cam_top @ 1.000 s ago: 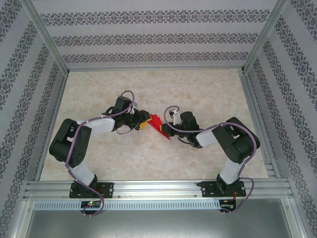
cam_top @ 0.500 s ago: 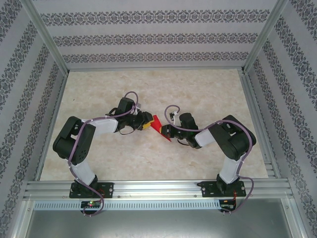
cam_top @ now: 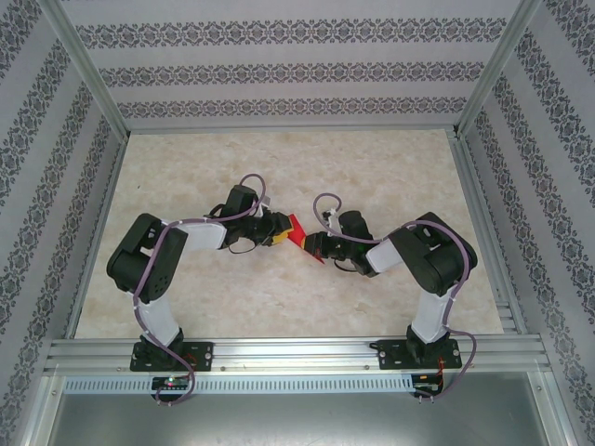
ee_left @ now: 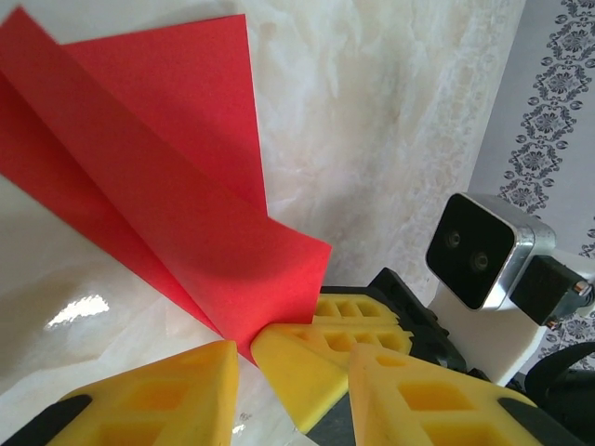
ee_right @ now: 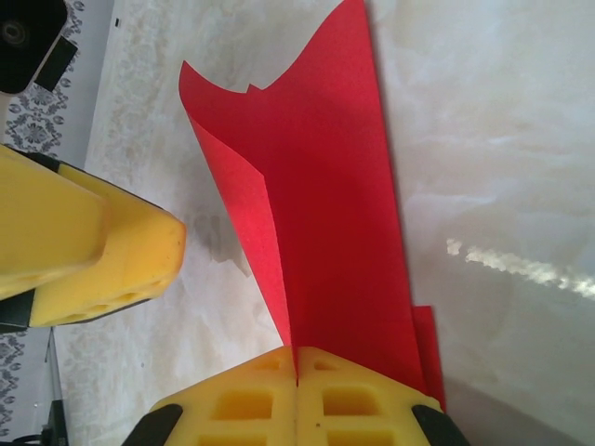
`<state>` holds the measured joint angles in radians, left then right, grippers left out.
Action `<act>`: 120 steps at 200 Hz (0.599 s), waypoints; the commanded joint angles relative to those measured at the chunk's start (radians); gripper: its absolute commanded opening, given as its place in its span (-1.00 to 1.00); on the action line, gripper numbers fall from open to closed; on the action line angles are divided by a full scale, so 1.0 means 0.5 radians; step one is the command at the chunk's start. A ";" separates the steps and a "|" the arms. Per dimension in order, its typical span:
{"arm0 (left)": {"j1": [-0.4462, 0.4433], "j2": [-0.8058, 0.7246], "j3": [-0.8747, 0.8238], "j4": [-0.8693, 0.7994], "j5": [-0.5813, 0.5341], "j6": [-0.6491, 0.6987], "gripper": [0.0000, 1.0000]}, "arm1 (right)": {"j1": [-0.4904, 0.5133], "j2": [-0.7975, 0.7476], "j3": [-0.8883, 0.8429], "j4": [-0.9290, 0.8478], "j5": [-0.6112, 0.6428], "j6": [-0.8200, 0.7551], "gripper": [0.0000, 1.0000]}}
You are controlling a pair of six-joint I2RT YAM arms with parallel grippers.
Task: Fold a paper plane with a square sheet of paper (pick it up from the middle)
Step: Fold the wing for the fifth time at the center of the table.
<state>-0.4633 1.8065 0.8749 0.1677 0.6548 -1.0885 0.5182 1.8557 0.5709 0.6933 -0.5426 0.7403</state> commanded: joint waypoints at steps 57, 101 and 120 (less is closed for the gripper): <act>-0.040 0.103 0.094 0.183 0.057 0.056 -0.32 | -0.036 0.007 0.104 -0.087 -0.128 0.069 -1.00; -0.040 0.161 0.103 0.186 0.032 0.080 -0.39 | -0.036 0.007 0.131 -0.147 -0.133 0.060 -0.96; -0.038 0.184 0.109 0.159 0.013 0.095 -0.41 | -0.033 0.007 0.149 -0.201 -0.133 0.037 -0.92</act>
<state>-0.4683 1.8694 0.9081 0.2157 0.6685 -1.0779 0.5079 1.8572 0.6170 0.6239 -0.5865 0.7689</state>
